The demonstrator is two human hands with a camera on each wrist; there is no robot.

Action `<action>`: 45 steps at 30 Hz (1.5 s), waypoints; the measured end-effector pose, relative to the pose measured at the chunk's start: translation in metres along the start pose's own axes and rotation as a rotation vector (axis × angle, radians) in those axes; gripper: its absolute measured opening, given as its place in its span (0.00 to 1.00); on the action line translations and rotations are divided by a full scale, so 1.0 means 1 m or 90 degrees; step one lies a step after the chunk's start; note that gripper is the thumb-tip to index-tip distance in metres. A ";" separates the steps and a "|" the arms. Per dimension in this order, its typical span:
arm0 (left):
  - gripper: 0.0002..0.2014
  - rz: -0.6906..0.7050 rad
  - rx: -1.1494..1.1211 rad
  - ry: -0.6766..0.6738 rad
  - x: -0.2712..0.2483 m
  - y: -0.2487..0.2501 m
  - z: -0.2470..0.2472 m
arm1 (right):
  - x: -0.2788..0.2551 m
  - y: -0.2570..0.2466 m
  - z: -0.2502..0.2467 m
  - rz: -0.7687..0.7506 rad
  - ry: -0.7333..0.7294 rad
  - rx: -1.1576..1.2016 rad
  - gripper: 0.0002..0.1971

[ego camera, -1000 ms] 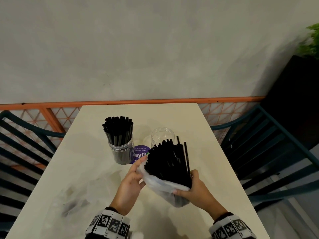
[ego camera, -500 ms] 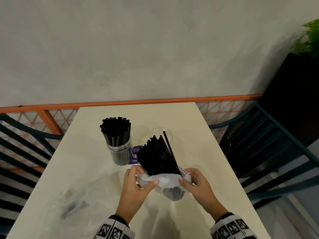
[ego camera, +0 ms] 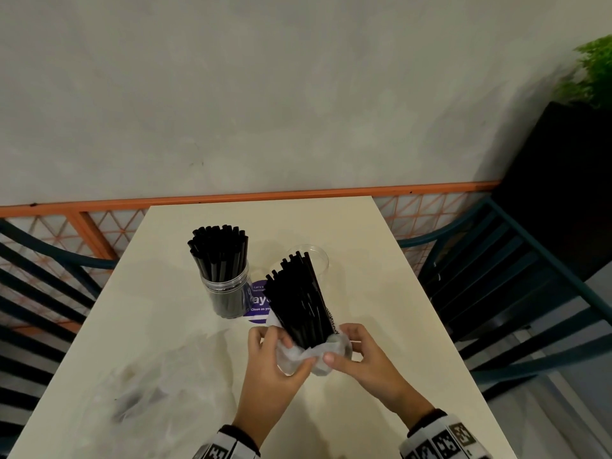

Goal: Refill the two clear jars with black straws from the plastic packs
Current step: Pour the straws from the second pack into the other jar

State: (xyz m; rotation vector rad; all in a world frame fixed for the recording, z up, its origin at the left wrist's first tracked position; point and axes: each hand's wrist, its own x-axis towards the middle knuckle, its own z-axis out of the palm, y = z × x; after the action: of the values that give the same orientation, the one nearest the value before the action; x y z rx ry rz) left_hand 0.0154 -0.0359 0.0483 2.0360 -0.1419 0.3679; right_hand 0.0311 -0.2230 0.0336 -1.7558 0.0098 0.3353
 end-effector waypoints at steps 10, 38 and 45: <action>0.26 -0.020 -0.061 -0.166 -0.004 0.005 -0.001 | 0.012 0.018 -0.007 0.013 0.087 0.039 0.07; 0.35 0.162 0.358 -0.131 0.050 0.054 0.032 | 0.017 0.022 0.009 -0.185 0.067 -0.317 0.20; 0.26 0.230 0.498 -0.166 0.057 0.046 0.039 | 0.022 0.033 0.014 -0.122 0.036 -0.559 0.25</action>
State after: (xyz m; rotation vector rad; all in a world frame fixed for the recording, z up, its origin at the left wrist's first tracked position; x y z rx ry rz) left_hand 0.0651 -0.0892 0.0881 2.8370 -0.6106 0.4186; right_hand 0.0427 -0.2131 -0.0054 -2.6089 -0.3055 0.1477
